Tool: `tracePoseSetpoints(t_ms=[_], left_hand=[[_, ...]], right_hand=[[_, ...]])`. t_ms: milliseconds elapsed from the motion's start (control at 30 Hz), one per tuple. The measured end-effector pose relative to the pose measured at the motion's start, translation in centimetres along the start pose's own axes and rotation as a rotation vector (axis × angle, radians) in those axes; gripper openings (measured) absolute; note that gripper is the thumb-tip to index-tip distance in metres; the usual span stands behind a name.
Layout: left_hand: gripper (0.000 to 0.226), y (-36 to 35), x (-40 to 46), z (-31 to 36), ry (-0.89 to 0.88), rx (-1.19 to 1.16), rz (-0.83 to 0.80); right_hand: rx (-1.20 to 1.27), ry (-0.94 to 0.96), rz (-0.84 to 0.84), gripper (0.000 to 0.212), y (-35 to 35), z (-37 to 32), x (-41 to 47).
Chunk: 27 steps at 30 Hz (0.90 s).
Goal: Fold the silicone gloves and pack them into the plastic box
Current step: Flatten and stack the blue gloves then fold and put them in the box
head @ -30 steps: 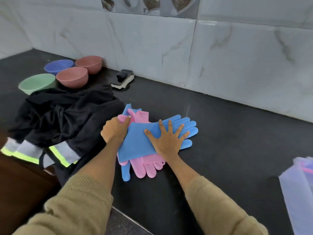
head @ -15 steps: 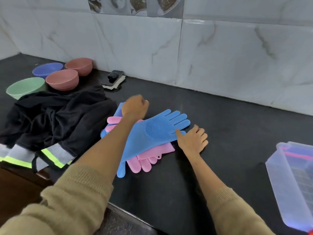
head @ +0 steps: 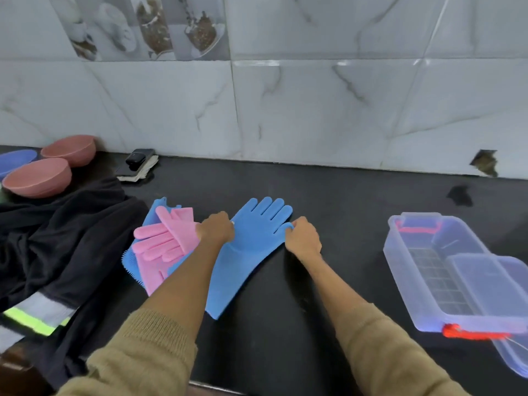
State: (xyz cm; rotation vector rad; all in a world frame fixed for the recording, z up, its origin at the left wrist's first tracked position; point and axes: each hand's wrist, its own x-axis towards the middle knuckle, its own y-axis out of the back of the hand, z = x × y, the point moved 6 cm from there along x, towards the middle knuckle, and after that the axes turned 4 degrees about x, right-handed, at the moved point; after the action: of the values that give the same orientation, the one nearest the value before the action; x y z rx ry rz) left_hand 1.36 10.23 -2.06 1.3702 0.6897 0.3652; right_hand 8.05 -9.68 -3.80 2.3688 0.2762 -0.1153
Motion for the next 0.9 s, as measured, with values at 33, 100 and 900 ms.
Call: tracePoseSetpoints(t_ms=[33, 100, 900], left_hand=[[0.034, -0.2, -0.1, 0.8, -0.014, -0.085, -0.027], [0.024, -0.7, -0.5, 2.9, -0.057, -0.233, -0.118], [0.031, -2.9, -3.6, 7.0, -0.093, -0.624, -0.165]], right_hand=[[0.050, -0.025, 0.007, 0.027, 1.0, 0.8, 0.6], [0.123, -0.053, 0.030, 0.025, 3.0, 2.5, 2.0], [0.255, -0.211, -0.177, 0.031, 7.1, 8.9, 0.7]])
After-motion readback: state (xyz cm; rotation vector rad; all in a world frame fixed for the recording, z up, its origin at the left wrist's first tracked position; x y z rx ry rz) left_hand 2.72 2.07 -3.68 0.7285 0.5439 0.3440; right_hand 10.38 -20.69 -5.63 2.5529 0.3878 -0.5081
